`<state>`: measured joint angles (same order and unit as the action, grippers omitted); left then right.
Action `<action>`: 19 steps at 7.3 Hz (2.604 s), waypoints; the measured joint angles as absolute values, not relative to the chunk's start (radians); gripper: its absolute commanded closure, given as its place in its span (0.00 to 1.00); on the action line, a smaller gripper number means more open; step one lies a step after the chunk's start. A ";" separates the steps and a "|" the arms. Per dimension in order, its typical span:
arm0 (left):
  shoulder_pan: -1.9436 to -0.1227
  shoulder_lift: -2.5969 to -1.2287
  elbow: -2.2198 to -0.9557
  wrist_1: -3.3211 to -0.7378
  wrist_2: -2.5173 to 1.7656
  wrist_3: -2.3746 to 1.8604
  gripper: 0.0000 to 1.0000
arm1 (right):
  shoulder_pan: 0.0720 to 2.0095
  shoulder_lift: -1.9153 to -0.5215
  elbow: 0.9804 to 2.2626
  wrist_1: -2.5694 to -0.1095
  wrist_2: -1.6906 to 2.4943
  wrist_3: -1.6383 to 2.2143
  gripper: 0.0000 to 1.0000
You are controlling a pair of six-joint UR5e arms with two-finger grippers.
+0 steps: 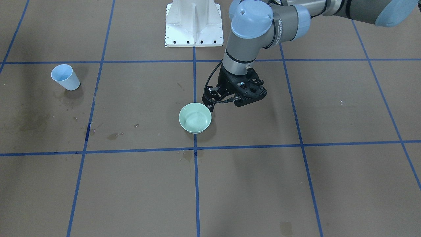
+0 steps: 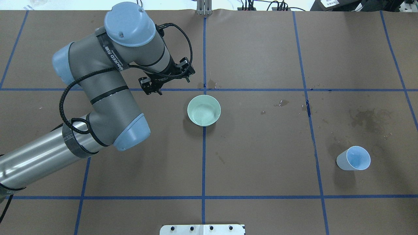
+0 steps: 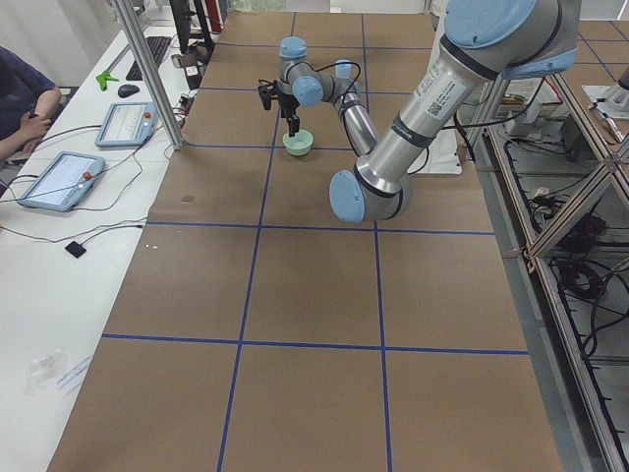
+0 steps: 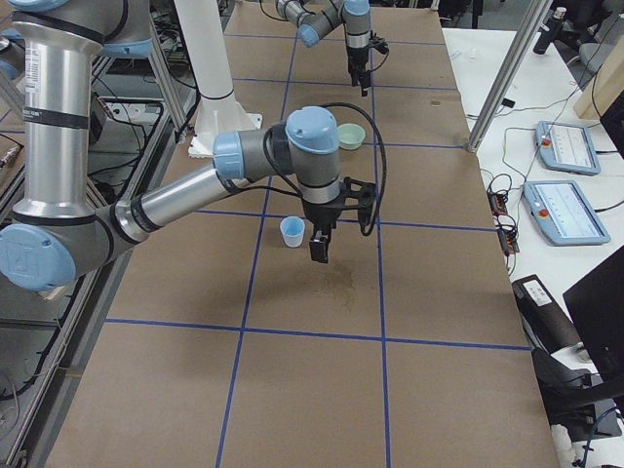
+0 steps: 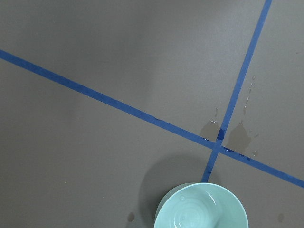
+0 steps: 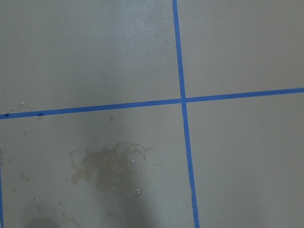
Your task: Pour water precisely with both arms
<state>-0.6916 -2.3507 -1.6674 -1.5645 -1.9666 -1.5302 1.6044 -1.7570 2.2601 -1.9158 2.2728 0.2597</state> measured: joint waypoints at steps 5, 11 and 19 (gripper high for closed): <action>-0.694 -2.346 -1.674 -1.560 -1.962 -1.536 0.00 | 1.558 -2.000 2.606 -1.882 2.049 0.512 0.01; -0.695 -2.345 -1.674 -1.554 -1.965 -1.537 0.00 | 0.571 -2.000 2.717 -1.852 1.347 1.546 0.00; -0.702 -2.345 -1.674 -1.554 -1.968 -1.527 0.00 | -0.121 -1.678 2.659 -2.632 0.950 2.436 0.01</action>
<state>-0.7024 -2.3449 -1.6736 -1.5539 -1.9683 -1.5265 -0.1209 -1.6784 2.6586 -2.6317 0.9502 2.4360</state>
